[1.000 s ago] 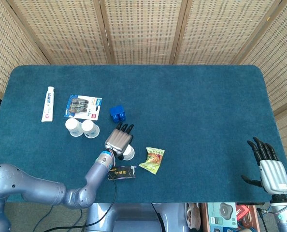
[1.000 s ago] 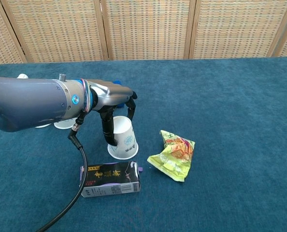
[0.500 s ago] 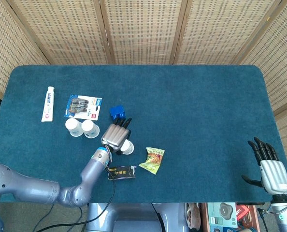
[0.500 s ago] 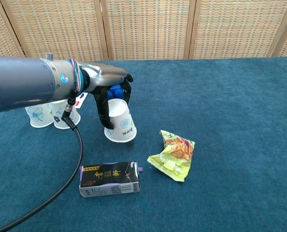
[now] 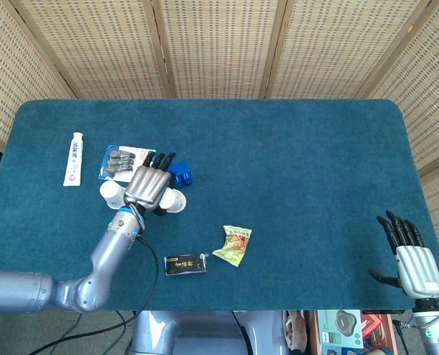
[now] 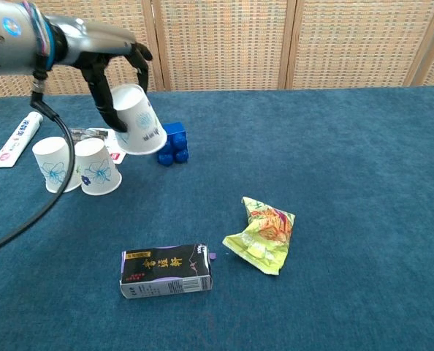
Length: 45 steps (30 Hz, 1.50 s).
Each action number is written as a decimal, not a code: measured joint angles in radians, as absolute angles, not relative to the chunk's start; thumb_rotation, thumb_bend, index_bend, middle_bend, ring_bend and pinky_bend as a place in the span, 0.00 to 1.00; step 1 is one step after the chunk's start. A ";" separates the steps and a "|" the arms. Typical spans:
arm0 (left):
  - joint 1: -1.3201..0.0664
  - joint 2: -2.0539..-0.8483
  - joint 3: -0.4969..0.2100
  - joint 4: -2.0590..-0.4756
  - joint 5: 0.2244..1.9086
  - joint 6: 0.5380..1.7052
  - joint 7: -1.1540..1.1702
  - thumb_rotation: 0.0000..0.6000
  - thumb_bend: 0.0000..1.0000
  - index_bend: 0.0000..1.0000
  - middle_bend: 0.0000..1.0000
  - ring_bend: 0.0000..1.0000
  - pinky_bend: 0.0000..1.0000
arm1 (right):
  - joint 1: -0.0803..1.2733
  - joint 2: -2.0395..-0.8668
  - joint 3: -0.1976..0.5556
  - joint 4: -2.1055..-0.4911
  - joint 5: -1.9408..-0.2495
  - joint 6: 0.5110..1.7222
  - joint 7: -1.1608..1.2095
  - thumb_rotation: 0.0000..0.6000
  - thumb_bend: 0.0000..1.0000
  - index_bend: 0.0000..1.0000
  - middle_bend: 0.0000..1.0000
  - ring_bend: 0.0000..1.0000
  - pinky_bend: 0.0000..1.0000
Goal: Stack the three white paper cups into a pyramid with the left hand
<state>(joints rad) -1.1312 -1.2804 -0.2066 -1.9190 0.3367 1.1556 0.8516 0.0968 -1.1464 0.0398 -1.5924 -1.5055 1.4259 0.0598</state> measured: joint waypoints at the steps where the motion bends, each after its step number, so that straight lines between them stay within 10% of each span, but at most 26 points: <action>1: -1.123 -1.260 -0.206 -1.923 0.337 1.155 0.845 1.00 0.16 0.47 0.00 0.00 0.00 | 0.097 -1.147 0.040 -1.593 -1.505 1.426 0.057 1.00 0.00 0.00 0.00 0.00 0.00; 16: -1.068 -1.085 -0.190 -1.832 0.162 0.956 0.726 1.00 0.16 0.47 0.00 0.00 0.00 | 0.097 -1.154 0.037 -1.600 -1.511 1.429 0.028 1.00 0.00 0.00 0.00 0.00 0.00; 45: -1.117 -1.172 -0.132 -1.680 0.094 0.908 0.708 1.00 0.16 0.47 0.00 0.00 0.00 | 0.098 -1.158 0.039 -1.591 -1.511 1.430 0.035 1.00 0.00 0.00 0.00 0.00 0.00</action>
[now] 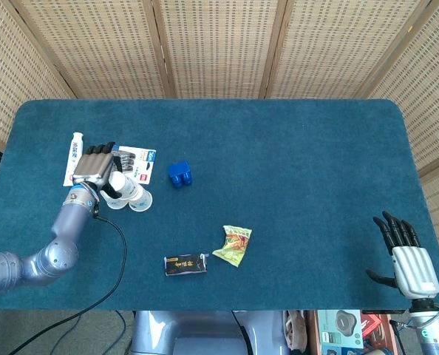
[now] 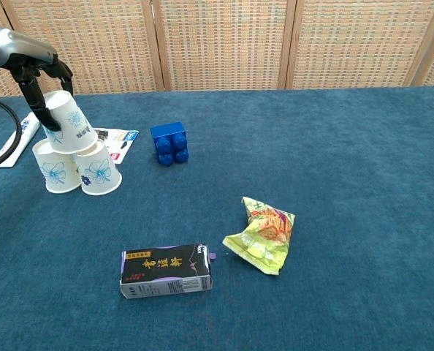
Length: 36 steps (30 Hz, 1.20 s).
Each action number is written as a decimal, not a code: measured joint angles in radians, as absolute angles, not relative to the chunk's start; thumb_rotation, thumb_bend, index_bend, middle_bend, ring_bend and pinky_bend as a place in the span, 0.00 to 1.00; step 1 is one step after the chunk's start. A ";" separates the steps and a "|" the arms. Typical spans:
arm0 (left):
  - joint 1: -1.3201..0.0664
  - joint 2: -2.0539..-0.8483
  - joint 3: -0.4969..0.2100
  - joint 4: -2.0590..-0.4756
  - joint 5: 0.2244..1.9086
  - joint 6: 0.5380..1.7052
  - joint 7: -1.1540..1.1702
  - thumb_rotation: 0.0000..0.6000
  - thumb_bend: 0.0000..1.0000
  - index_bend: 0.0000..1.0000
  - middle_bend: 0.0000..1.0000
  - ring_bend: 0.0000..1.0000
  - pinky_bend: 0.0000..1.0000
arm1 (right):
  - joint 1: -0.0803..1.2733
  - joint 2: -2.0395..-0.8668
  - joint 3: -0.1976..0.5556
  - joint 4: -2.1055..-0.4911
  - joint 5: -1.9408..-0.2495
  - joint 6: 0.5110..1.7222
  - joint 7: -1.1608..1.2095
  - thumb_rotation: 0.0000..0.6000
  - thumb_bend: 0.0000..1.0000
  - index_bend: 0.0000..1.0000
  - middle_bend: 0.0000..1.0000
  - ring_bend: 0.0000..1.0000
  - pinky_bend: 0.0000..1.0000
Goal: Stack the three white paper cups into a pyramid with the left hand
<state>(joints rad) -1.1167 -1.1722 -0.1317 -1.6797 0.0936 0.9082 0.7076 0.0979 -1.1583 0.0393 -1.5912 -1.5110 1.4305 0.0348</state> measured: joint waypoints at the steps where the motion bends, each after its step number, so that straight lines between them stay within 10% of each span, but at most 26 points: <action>1: -1.118 -1.174 -0.130 -1.678 0.094 0.910 0.709 1.00 0.16 0.47 0.00 0.00 0.00 | 0.098 -1.158 0.040 -1.591 -1.511 1.432 0.036 1.00 0.00 0.00 0.00 0.00 0.00; 8: -1.116 -1.192 -0.126 -1.663 0.104 0.924 0.703 1.00 0.16 0.45 0.00 0.00 0.00 | 0.097 -1.161 0.040 -1.588 -1.512 1.434 0.035 1.00 0.00 0.00 0.00 0.00 0.00; 20: -1.111 -1.207 -0.118 -1.645 0.111 0.954 0.707 1.00 0.16 0.05 0.00 0.00 0.00 | 0.096 -1.162 0.042 -1.587 -1.513 1.438 0.034 1.00 0.00 0.00 0.00 0.00 0.00; 36: -1.062 -1.025 -0.183 -1.867 0.203 0.927 0.607 1.00 0.16 0.03 0.00 0.00 0.00 | 0.095 -1.161 0.043 -1.588 -1.513 1.442 0.035 1.00 0.00 0.00 0.00 0.00 0.00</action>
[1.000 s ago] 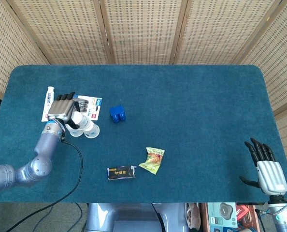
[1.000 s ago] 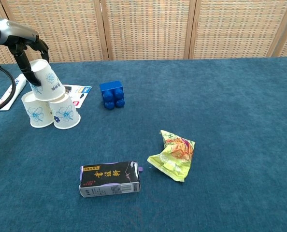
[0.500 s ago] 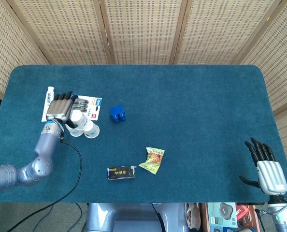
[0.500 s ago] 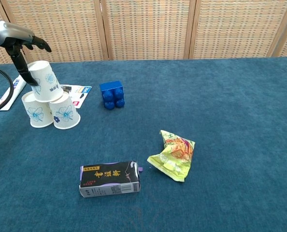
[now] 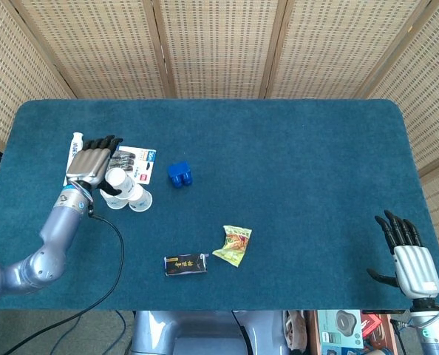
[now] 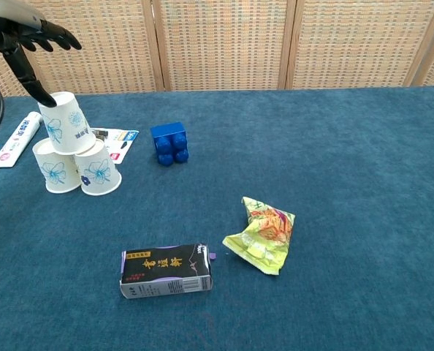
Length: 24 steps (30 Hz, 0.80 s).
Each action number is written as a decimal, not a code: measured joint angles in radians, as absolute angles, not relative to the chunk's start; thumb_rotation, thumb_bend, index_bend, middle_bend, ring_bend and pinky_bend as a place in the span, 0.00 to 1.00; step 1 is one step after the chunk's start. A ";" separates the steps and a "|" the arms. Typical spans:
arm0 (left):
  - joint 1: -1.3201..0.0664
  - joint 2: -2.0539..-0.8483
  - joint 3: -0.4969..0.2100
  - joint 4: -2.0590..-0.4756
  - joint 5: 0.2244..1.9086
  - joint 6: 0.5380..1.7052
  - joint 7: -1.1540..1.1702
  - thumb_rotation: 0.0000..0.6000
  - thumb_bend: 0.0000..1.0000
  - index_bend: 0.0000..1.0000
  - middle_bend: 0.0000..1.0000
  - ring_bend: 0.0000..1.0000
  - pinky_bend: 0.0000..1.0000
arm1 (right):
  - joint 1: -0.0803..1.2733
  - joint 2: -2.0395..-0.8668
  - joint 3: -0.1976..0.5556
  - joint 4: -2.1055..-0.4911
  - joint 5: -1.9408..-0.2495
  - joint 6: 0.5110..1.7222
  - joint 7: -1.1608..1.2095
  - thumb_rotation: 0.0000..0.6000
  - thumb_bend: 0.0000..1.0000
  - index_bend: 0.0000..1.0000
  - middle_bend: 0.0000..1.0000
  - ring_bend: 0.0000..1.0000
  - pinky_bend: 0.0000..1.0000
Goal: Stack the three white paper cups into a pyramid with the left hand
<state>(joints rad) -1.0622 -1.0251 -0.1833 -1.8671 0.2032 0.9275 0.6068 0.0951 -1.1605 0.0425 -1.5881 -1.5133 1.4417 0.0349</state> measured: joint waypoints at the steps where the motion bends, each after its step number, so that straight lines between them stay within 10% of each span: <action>1: -1.054 -0.998 -0.186 -1.901 0.216 0.920 0.597 1.00 0.16 0.03 0.00 0.00 0.00 | 0.095 -1.160 0.042 -1.589 -1.514 1.443 0.034 1.00 0.00 0.00 0.00 0.00 0.00; 13: -0.746 -0.883 -0.132 -2.128 0.831 1.069 0.429 1.00 0.16 0.00 0.00 0.00 0.00 | 0.093 -1.168 0.041 -1.592 -1.523 1.452 0.008 1.00 0.00 0.00 0.00 0.00 0.00; 24: -0.307 -1.288 0.057 -1.742 1.431 1.559 0.351 1.00 0.16 0.00 0.00 0.00 0.00 | 0.097 -1.191 0.040 -1.584 -1.531 1.453 -0.028 1.00 0.00 0.00 0.00 0.00 0.00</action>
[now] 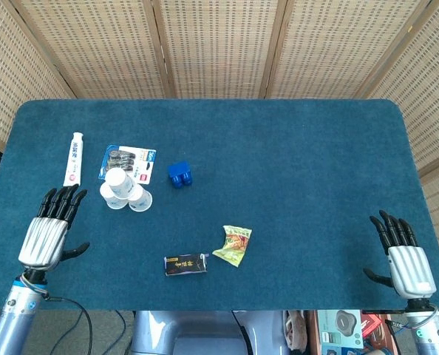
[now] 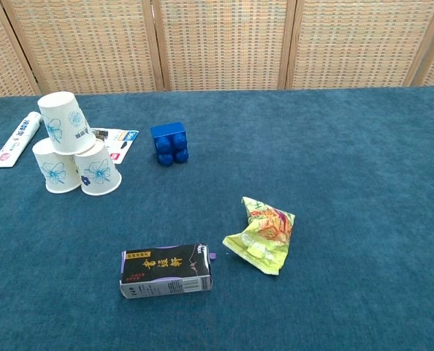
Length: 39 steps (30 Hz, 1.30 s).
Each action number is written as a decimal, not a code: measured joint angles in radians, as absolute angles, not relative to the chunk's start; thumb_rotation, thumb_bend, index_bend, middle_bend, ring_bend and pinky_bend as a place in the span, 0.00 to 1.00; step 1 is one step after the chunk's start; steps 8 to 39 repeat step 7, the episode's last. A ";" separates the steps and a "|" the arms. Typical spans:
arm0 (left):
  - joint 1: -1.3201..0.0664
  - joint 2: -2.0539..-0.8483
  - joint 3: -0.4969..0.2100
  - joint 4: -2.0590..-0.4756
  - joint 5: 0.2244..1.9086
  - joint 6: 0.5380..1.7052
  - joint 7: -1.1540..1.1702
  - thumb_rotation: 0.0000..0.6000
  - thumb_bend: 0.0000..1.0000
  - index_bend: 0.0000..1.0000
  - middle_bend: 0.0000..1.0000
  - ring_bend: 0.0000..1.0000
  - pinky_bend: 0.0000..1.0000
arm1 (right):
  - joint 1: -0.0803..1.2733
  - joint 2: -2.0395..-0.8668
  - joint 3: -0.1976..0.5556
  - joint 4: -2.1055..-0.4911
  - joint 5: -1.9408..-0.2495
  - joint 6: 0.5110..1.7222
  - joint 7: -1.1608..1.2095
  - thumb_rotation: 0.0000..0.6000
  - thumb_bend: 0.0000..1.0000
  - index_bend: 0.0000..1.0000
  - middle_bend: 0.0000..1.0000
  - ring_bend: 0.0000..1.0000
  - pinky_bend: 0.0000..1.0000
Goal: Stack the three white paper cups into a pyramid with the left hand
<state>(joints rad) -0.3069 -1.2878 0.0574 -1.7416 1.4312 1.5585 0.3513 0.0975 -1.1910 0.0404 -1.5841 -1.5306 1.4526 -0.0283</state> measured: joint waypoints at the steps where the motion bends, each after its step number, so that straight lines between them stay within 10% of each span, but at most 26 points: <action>1: -0.289 -1.314 0.064 -1.702 1.443 1.575 0.342 1.00 0.16 0.00 0.00 0.00 0.00 | 0.098 -1.193 0.040 -1.583 -1.533 1.453 -0.031 1.00 0.00 0.00 0.00 0.00 0.00; 39: -0.198 -1.418 0.093 -1.549 1.511 1.637 0.285 1.00 0.16 0.00 0.00 0.00 0.00 | 0.097 -1.199 0.040 -1.581 -1.534 1.458 -0.042 1.00 0.00 0.00 0.00 0.00 0.00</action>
